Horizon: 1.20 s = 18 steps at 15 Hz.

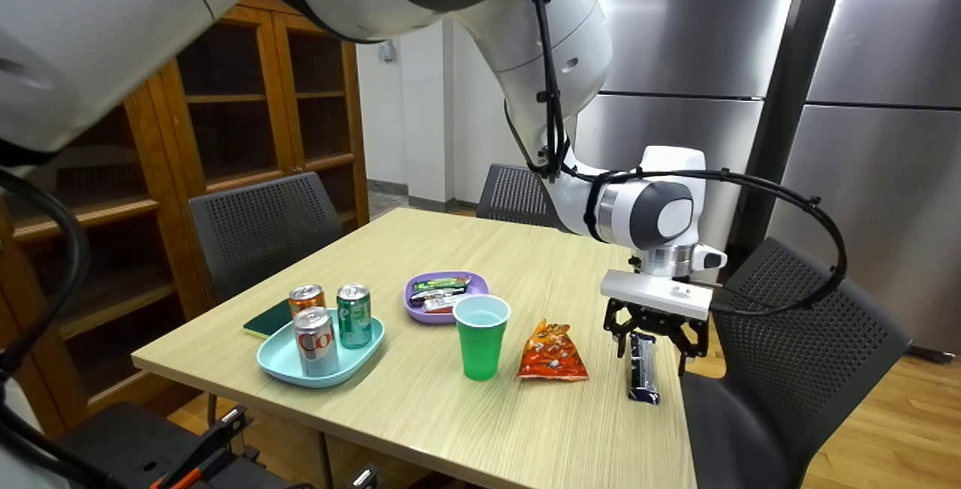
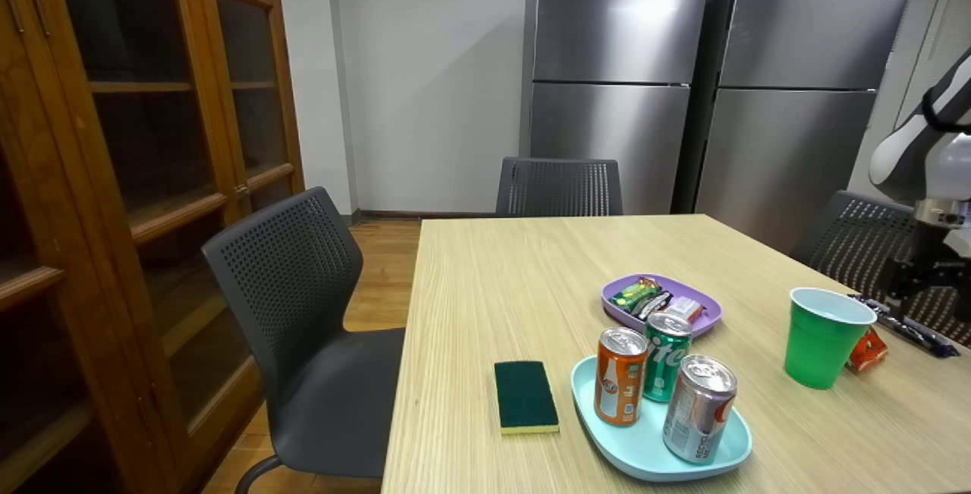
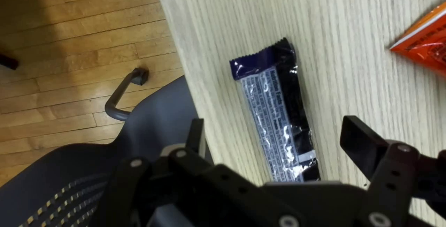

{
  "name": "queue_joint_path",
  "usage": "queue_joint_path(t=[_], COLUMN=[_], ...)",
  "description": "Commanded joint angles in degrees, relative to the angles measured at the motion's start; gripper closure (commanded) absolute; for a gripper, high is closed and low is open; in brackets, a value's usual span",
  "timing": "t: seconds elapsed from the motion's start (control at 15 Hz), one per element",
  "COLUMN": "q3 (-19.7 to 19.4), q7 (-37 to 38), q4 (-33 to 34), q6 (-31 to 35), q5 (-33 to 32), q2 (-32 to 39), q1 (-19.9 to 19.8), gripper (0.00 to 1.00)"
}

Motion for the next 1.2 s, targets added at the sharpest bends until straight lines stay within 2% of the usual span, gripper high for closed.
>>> queue_joint_path(t=[0.0, 0.6, 0.67, 0.8, 1.13], q3=[0.35, 1.28, 1.77, 1.72, 2.56], q7=[-2.42, -4.57, -4.88, -5.18, -6.20], q4=[3.28, 7.28, 7.39, 7.81, 7.47], q6=[-0.44, -0.29, 0.60, 0.72, 0.55], q5=[-1.73, -2.68, -2.21, -2.48, -2.19], q2=[2.36, 6.25, 6.50, 6.79, 6.04], q1=[-0.41, -0.55, -0.93, -0.81, -1.14], gripper=[0.00, 0.00, 0.22, 0.34, 0.74])
